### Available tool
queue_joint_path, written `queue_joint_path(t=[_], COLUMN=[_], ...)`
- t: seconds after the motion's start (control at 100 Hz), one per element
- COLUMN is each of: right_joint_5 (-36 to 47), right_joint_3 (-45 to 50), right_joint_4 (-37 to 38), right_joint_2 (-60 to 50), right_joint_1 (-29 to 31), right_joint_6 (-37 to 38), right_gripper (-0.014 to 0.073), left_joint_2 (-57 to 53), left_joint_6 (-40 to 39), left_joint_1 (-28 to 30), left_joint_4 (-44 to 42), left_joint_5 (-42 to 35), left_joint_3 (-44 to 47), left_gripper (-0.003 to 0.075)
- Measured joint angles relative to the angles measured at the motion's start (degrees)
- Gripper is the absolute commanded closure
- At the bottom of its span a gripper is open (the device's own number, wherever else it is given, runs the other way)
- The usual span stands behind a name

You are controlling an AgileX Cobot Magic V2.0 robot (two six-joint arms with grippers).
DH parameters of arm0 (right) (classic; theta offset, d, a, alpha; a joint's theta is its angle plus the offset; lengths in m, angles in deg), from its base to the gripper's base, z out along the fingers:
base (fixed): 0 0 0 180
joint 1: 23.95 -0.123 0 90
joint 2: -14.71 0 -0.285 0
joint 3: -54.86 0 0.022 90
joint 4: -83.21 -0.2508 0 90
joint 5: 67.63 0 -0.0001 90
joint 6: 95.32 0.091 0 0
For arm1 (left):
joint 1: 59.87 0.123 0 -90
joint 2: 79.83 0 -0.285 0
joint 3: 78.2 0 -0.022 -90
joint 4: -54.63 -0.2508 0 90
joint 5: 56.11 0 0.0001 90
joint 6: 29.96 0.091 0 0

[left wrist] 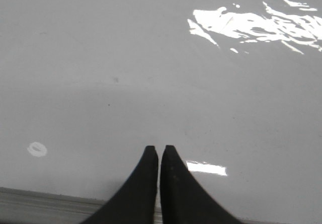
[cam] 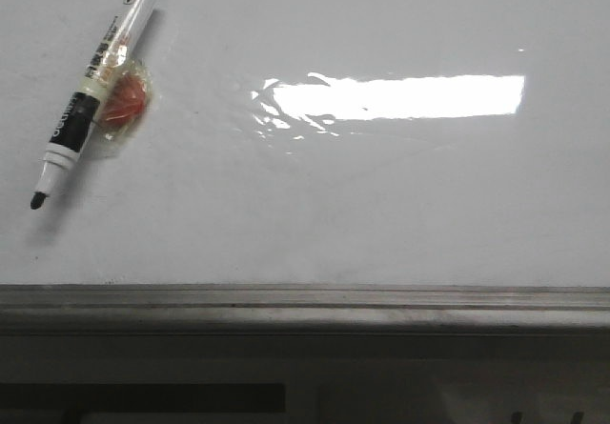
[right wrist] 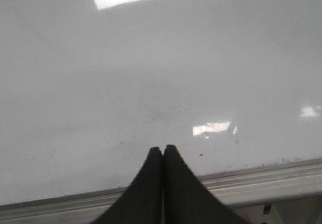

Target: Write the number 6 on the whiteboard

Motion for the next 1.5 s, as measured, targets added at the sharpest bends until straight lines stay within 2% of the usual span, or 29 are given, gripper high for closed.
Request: queue_joint_path(t=[1.01, 1.24, 1.35, 1.5], right_joint_5=[1.8, 4.13, 7.11, 9.14], right_joint_3=[0.1, 0.1, 0.1, 0.1], right_joint_4=[-1.8, 0.27, 1.03, 1.15], right_joint_2=[0.0, 0.0, 0.0, 0.0], right_joint_1=[0.0, 0.0, 0.0, 0.0], right_joint_6=[0.0, -0.26, -0.36, -0.36], right_gripper=[0.0657, 0.0657, 0.0639, 0.0566], left_joint_2=[0.0, 0.0, 0.0, 1.88], left_joint_6=[0.0, 0.0, 0.0, 0.0], left_joint_1=[0.0, 0.0, 0.0, 0.0], left_joint_4=[-3.91, -3.91, -3.91, -4.18], left_joint_5=[-0.36, -5.03, -7.05, -6.11], left_joint_3=[0.0, 0.0, 0.0, -2.33], left_gripper=[0.0739, 0.0739, 0.0739, 0.0739])
